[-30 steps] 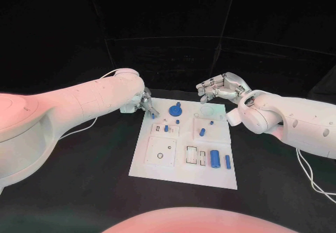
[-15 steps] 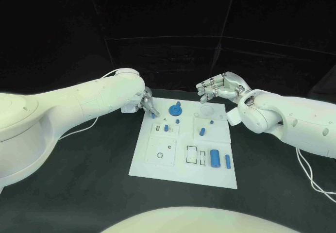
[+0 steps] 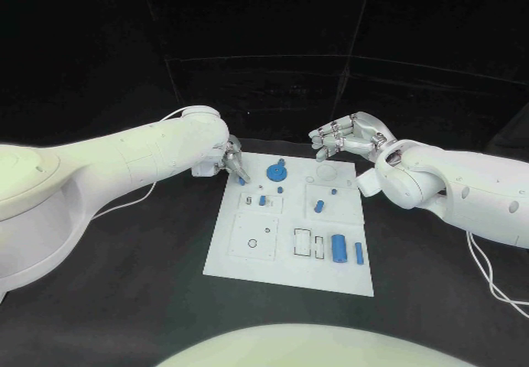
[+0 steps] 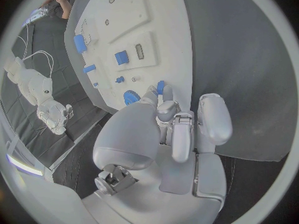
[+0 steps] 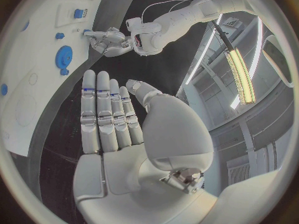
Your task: Assemble the parts on the task board
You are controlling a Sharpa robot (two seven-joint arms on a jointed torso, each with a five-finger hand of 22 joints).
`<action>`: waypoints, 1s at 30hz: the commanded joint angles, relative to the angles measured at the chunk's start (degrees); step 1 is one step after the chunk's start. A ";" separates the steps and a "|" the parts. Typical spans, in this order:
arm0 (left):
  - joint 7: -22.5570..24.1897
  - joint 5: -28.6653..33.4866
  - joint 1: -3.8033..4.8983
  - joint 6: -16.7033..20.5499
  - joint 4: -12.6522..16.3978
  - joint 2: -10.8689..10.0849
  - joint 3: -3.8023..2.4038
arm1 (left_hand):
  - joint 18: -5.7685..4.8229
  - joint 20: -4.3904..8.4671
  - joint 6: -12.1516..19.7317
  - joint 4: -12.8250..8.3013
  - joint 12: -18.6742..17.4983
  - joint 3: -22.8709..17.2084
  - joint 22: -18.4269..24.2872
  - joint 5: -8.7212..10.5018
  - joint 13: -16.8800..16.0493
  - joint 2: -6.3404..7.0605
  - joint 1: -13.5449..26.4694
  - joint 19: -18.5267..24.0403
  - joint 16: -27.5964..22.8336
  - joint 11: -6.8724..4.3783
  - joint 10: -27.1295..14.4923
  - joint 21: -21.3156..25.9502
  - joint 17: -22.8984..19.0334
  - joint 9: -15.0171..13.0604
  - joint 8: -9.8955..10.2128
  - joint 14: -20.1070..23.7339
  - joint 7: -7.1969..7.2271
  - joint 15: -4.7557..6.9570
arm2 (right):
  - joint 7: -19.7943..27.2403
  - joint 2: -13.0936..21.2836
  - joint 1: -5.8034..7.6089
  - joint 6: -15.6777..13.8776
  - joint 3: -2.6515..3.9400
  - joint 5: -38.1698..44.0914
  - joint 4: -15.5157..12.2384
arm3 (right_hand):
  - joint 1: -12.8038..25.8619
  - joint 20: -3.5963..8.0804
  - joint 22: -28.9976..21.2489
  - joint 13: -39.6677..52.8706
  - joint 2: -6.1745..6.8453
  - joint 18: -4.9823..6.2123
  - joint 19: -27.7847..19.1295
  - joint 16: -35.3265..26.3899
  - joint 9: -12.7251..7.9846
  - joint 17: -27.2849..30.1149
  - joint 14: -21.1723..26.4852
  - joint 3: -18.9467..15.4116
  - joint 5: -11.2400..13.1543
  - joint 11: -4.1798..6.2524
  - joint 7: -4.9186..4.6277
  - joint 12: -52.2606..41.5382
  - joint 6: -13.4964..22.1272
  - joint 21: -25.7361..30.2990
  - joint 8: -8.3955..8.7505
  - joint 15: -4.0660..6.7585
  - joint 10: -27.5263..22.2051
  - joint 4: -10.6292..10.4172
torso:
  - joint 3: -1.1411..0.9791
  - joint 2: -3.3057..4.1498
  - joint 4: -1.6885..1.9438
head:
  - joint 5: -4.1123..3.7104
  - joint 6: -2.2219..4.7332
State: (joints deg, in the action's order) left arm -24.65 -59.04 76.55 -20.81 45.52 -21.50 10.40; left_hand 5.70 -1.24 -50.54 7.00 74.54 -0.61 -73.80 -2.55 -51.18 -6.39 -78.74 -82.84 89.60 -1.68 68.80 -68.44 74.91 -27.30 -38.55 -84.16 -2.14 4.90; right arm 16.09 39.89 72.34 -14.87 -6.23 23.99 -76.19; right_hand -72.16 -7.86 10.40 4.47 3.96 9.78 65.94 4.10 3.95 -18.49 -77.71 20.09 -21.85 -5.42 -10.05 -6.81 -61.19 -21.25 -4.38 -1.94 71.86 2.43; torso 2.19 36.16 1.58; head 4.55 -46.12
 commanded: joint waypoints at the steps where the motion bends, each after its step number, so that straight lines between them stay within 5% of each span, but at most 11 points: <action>1: 0.81 0.56 0.05 0.53 0.37 -0.26 0.00 | -0.75 0.38 0.72 -2.30 -0.62 -3.22 -0.12 -0.38 0.26 -0.94 -3.74 -0.27 0.40 -0.21 -0.55 -0.30 15.09 -0.06 0.61 -5.84 -0.03 0.47 | 0.25 -0.04 0.11 0.61 0.03 0.01 -0.04 | -0.51 0.00 -0.09 -0.06 -0.18 0.63 0.22 -0.30 -0.01 0.06 -0.08 0.27 -0.17 -0.26 0.06 0.08 0.27 0.33 0.34 -0.26 -0.27 0.02 | -0.01 -0.02 0.00 | -0.08 -0.09; 8: 1.16 0.68 0.06 1.87 2.06 -1.32 -0.02 | -0.84 -0.02 0.87 -4.62 -1.27 -11.53 -0.45 -0.39 0.68 1.50 -2.10 -0.27 0.40 0.35 -0.42 -0.34 15.09 -0.57 1.29 -5.84 -0.75 -0.11 | 0.22 0.00 0.11 0.68 0.03 0.01 0.00 | -0.51 0.00 -0.09 -0.06 -0.18 0.63 0.22 -0.30 -0.01 0.06 -0.08 0.27 -0.17 -0.26 0.06 0.08 0.27 0.33 0.34 -0.26 -0.27 0.02 | -0.01 -0.02 0.03 | -0.22 -0.21; 9: 1.19 0.68 0.06 2.17 2.44 -1.56 -0.03 | -0.86 -0.21 0.79 -5.30 -1.27 -15.49 -0.59 -0.59 0.61 2.99 -0.28 -0.29 0.40 0.50 -0.16 -0.35 15.09 -1.00 1.31 -5.84 -0.80 -0.05 | 0.20 0.00 0.11 0.70 0.03 0.01 0.02 | -0.51 0.00 -0.09 -0.06 -0.18 0.63 0.22 -0.30 -0.01 0.06 -0.08 0.27 -0.17 -0.26 0.06 0.08 0.27 0.33 0.34 -0.26 -0.27 0.02 | 0.00 -0.03 0.04 | -0.22 -0.20; 11: 1.11 0.75 0.08 2.77 3.18 -2.01 -0.05 | -0.86 -0.20 0.78 -5.36 -1.27 -15.91 -0.60 -0.56 0.60 3.14 -0.06 -0.29 0.40 0.51 -0.14 -0.34 15.09 -1.05 1.29 -5.84 -0.79 -0.06 | 0.17 0.02 0.11 0.71 0.03 0.01 0.06 | -0.45 -0.01 -0.11 -0.07 -0.17 0.62 0.23 -0.29 -0.02 0.07 -0.07 0.28 -0.16 -0.29 0.04 0.07 0.29 0.36 0.34 -0.29 -0.28 -0.03 | 0.01 -0.04 0.04 | -0.25 -0.11; 12: 0.85 1.11 0.13 3.33 3.83 -2.39 -0.06 | -0.79 -0.14 0.69 -6.02 -1.22 -20.40 -0.72 -0.30 0.51 4.73 2.28 -0.32 0.40 0.62 0.14 -0.30 15.09 -1.65 1.16 -5.84 -0.67 -0.23 | 0.13 0.08 0.11 0.71 0.03 0.01 0.08 | -0.45 -0.01 -0.11 -0.07 -0.17 0.62 0.23 -0.29 -0.02 0.07 -0.07 0.28 -0.16 -0.29 0.04 0.07 0.29 0.36 0.34 -0.29 -0.28 -0.03 | 0.01 -0.09 0.09 | -0.12 0.07; 14: 0.43 1.62 0.26 4.00 5.01 -3.03 -0.08 | -0.80 -0.18 0.69 -6.44 -1.15 -22.90 -0.75 -0.40 0.42 5.66 3.70 -0.33 0.40 0.49 0.33 -0.20 15.09 -2.07 1.01 -5.84 -0.66 -0.20 | 0.05 0.18 0.11 0.72 0.03 0.01 0.06 | -0.45 -0.01 -0.11 -0.07 -0.17 0.62 0.23 -0.29 -0.02 0.07 -0.07 0.28 -0.16 -0.29 0.04 0.07 0.29 0.36 0.34 -0.29 -0.28 -0.03 | -0.02 -0.16 0.16 | -0.19 -0.10; 30: -1.21 1.30 1.08 13.40 17.65 -10.25 -0.12 | -0.86 -0.06 0.42 -7.41 -0.90 -28.86 -1.11 -0.26 0.13 7.65 7.32 -0.62 0.40 0.27 1.05 -0.36 15.09 -3.45 0.23 -5.84 -0.57 -0.04 | -0.14 0.75 0.11 0.69 0.02 0.01 -0.09 | -0.45 -0.01 -0.12 -0.08 -0.15 0.62 0.24 -0.30 -0.02 0.08 -0.06 0.28 -0.16 -0.29 0.03 0.08 0.31 0.38 0.34 -0.29 -0.30 -0.02 | -0.02 -0.04 0.15 | -0.06 0.06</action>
State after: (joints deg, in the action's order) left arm -25.30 -57.60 77.52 -11.55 62.45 -31.53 10.31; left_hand 5.71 -1.27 -49.75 6.40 73.44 -22.43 -74.86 -2.97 -51.04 1.40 -71.59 -83.22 89.60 -1.32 69.43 -68.58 74.91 -30.72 -38.07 -83.95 -2.77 5.11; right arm 15.82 40.60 72.33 -14.62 -6.24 24.00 -76.14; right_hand -72.16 -7.86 10.34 4.48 3.96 9.79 65.94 4.10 3.95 -18.50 -77.71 20.09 -21.85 -5.42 -10.05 -6.81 -61.19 -21.25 -4.38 -1.94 71.86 2.43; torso 2.18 36.09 1.71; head 4.57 -46.02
